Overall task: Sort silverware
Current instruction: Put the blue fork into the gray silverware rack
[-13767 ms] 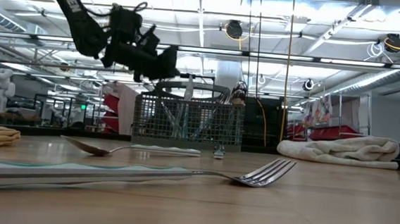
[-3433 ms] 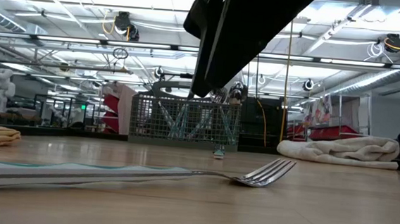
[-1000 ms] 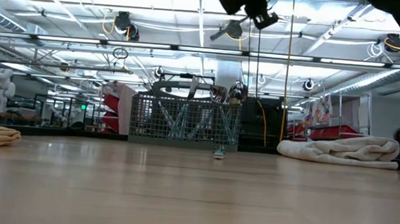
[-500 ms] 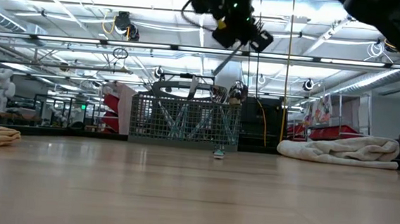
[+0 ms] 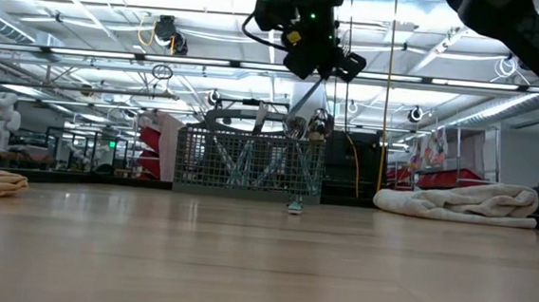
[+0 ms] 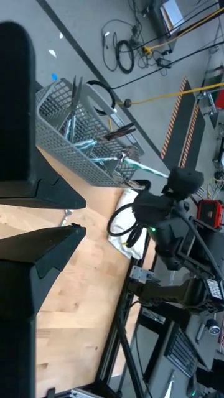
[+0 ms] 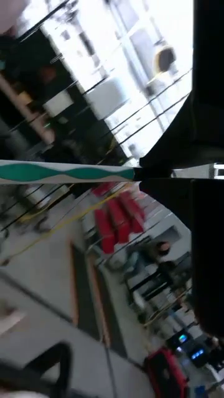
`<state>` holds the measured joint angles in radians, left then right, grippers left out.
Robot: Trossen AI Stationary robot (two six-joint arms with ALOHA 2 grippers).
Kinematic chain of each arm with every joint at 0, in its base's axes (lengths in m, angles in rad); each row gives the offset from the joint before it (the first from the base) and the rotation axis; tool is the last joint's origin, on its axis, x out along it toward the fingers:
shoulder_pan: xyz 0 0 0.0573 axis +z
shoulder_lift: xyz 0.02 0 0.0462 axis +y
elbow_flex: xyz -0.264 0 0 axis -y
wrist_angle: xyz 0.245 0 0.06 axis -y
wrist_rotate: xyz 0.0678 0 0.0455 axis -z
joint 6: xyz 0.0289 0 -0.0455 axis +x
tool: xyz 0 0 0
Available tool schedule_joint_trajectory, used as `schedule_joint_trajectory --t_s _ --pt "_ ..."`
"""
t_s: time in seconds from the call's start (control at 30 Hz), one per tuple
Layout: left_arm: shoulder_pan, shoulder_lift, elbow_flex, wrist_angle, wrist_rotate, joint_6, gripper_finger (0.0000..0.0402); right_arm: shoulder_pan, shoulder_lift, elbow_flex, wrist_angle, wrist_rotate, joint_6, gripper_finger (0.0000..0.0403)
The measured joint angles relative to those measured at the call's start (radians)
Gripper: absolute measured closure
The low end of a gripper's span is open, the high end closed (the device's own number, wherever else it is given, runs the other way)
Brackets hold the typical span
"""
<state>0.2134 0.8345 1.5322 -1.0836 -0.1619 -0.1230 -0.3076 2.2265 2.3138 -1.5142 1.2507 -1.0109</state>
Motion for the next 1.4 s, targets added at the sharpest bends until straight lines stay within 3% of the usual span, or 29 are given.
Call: schedule_joint_trajectory --t_s 0.33,0.53,0.77,1.13,1.4 --pt "0.0 0.0 0.0 -0.008 0.0 0.026 0.034 0.007 0.008 0.0 0.145 -0.072 -0.159 0.0403" --pt "0.0 -0.003 0.0 -0.022 0.0 0.028 0.034 -0.023 0.008 0.0 0.169 -0.056 -0.16 0.0402" --pt "0.0 -0.005 0.0 -0.021 -0.004 0.035 0.034 -0.024 0.033 0.0 0.232 -0.11 -0.261 0.0402" --pt "0.0 -0.005 0.0 -0.021 -0.005 0.035 0.034 -0.026 0.097 0.0 0.255 -0.138 -0.292 0.0402" --pt "0.0 -0.005 0.0 -0.021 -0.005 0.052 0.034 -0.026 0.096 0.0 0.247 -0.251 -0.299 0.0403"
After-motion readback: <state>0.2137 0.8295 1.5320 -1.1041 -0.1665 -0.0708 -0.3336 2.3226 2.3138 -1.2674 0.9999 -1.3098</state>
